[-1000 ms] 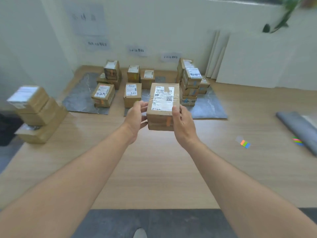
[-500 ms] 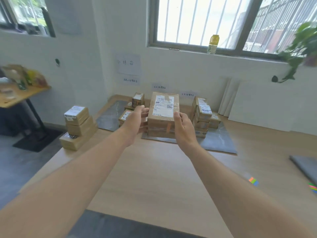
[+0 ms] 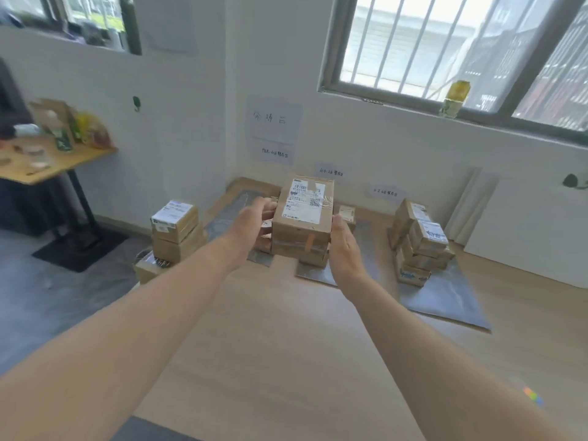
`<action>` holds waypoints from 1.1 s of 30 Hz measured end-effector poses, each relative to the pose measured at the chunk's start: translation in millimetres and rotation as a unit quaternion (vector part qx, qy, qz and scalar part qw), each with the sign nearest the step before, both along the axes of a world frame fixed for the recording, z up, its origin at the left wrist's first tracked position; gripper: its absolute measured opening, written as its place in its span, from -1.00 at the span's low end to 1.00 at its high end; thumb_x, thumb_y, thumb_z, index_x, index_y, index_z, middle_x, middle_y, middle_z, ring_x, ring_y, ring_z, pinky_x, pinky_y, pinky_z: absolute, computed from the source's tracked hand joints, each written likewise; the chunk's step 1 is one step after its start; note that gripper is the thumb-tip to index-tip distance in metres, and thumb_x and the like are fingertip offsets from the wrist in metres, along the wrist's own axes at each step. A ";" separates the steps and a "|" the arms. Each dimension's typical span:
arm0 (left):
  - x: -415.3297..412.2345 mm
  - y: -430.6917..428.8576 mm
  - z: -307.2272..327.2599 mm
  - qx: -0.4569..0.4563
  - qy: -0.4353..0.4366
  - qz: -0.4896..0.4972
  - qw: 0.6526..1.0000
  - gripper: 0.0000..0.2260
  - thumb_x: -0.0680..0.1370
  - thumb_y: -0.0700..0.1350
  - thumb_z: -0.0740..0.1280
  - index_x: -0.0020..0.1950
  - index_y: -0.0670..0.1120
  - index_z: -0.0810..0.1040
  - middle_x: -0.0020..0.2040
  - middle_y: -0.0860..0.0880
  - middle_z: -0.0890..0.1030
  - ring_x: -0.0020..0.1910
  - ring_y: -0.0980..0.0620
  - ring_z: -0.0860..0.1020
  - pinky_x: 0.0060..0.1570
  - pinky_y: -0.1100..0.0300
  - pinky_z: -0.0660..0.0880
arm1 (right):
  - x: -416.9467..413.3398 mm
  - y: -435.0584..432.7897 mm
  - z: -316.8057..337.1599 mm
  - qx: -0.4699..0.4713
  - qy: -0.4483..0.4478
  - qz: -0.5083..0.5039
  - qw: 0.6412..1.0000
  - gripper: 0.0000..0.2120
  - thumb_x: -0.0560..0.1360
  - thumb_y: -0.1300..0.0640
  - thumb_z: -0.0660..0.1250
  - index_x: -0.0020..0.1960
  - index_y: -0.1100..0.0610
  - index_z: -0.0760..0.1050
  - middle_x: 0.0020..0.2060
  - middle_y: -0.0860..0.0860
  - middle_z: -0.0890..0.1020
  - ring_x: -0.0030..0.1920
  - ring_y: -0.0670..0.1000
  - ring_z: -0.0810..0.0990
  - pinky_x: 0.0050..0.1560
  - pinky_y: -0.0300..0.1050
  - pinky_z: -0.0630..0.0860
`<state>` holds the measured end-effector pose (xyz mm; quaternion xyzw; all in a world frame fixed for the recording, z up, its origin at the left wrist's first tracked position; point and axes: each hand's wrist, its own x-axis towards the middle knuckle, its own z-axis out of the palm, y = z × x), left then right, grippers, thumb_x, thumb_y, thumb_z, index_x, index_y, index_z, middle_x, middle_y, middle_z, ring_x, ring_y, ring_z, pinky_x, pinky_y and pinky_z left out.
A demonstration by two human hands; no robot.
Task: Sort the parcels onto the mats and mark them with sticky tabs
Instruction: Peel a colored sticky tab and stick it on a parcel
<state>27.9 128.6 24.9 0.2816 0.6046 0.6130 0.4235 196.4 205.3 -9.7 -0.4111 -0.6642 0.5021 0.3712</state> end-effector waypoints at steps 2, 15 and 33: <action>-37.5 19.5 -9.9 -0.004 -0.004 -0.007 1.000 -0.65 0.66 0.06 0.08 0.00 0.04 0.65 -0.13 0.19 0.71 -0.03 0.00 0.59 0.18 0.04 0.47 | -39.2 15.7 -13.3 -0.039 -0.002 -0.012 0.999 -0.42 0.66 -0.35 -0.08 0.51 -0.12 0.39 0.37 -0.17 0.53 0.40 -0.10 0.44 0.46 -0.07 0.28; -195.9 137.3 -104.2 -0.095 -0.035 -0.061 0.993 -0.72 0.62 -0.03 0.16 -0.12 -0.04 0.63 -0.24 0.09 0.68 -0.16 0.03 0.59 -0.19 0.20 0.52 | -208.5 91.9 -118.5 -0.176 0.005 -0.118 0.977 -0.68 0.49 -0.55 -0.06 0.18 -0.58 0.25 0.37 -0.18 0.32 0.48 -0.02 0.30 0.55 0.19 0.22; -235.7 288.2 -177.0 -0.159 -0.101 -0.003 0.982 -0.70 0.65 0.02 0.17 -0.13 0.13 0.65 -0.35 0.10 0.64 -0.14 0.09 0.56 -0.13 0.26 0.46 | -264.0 250.6 -184.6 -0.211 -0.024 -0.100 0.972 -0.31 0.50 -0.56 -0.10 0.44 -0.26 0.41 0.41 -0.14 0.47 0.42 -0.13 0.40 0.53 0.02 0.26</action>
